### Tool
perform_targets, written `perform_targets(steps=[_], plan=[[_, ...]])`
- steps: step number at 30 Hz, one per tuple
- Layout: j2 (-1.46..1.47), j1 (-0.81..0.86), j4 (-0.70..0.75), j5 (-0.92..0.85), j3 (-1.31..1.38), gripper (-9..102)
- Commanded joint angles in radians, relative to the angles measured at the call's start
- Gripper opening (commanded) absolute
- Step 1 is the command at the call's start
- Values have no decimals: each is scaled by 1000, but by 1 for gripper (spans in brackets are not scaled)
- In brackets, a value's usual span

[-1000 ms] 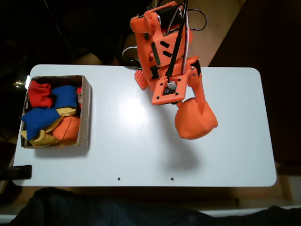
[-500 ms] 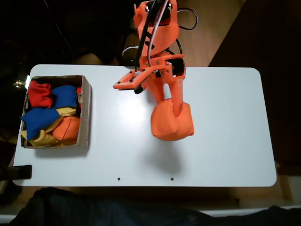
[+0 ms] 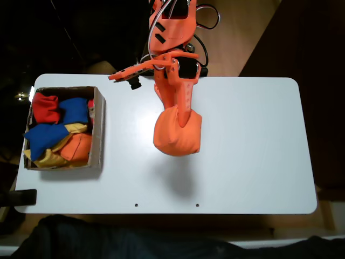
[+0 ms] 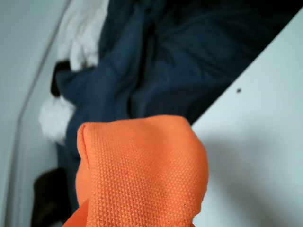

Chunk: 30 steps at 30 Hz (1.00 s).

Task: Grasp a bag and put it in the box.

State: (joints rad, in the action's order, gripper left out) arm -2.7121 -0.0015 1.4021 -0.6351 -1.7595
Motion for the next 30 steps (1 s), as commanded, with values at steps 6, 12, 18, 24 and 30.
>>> perform_targets(steps=[6,12,18,24,30], plan=[[-81,109,28,55,0,2],[-104,199,52,100,-5,2],[-123,304,64,118,-21,2],[-83,459,58,152,-23,2],[-67,571,55,199,-28,3]])
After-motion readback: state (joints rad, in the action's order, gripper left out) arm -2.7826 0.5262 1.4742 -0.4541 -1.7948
